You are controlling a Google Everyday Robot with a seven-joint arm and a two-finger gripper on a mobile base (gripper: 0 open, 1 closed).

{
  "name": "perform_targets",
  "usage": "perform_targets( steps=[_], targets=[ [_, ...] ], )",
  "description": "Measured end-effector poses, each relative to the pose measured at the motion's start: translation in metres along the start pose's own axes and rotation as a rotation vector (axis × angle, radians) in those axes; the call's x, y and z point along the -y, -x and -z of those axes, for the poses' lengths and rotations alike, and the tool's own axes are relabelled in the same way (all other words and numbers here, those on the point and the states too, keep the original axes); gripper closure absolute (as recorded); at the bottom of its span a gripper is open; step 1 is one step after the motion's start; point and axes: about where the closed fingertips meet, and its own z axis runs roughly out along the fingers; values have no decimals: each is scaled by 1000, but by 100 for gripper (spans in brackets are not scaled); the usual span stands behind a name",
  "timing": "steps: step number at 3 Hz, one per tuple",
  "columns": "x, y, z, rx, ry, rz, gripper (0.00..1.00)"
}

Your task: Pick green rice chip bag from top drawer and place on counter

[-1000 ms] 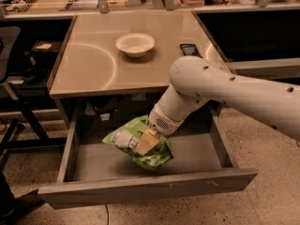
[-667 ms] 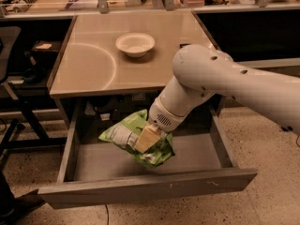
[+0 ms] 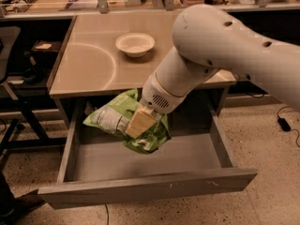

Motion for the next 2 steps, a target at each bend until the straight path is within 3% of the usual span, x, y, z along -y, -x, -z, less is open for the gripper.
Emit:
perform_targets(
  steps=[2],
  targets=[
    [2,66,31,9,-36,101,100]
  ],
)
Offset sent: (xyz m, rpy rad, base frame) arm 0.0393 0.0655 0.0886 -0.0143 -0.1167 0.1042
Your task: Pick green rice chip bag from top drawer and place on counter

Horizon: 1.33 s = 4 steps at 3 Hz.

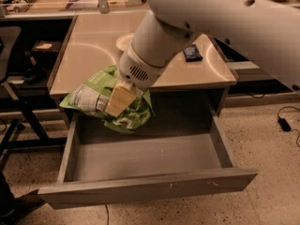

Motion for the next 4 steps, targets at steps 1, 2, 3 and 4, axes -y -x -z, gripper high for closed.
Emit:
perform_targets(
  steps=[1,2,3,4],
  targets=[
    [15,30,-4,-14,9,18,100],
    [36,53,-16,-35,25,9,100],
    [60,67,-26,-53,33,-14,100],
    [111,82,-44,-81,42,-81,100]
  ],
)
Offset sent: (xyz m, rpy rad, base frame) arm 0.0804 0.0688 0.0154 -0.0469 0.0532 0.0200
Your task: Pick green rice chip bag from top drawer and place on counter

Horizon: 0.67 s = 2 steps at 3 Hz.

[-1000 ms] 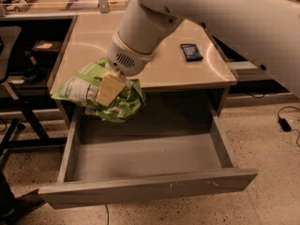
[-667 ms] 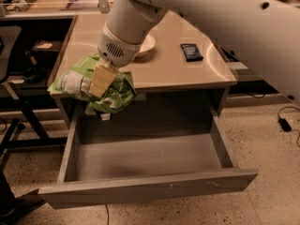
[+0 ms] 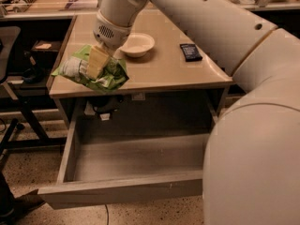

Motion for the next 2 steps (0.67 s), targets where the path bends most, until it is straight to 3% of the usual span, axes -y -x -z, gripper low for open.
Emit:
perform_targets(
  steps=[2],
  targets=[
    [-2,2,-11,16,15,-6,100]
  ],
)
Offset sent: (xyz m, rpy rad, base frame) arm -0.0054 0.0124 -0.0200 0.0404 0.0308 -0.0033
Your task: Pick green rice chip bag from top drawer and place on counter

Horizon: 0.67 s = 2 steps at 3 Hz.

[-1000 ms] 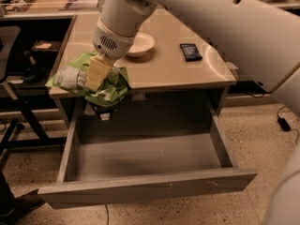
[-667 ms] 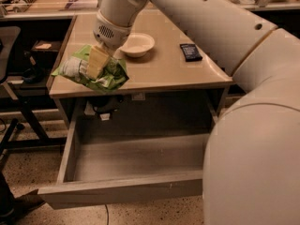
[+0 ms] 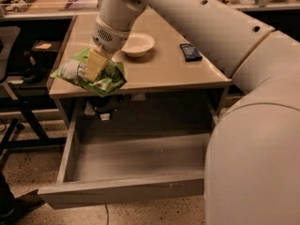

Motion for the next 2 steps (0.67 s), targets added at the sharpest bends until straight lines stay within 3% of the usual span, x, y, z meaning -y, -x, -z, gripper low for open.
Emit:
perform_targets(
  steps=[2],
  targets=[
    [24,19,-18,-20,25,-21,100]
  ],
)
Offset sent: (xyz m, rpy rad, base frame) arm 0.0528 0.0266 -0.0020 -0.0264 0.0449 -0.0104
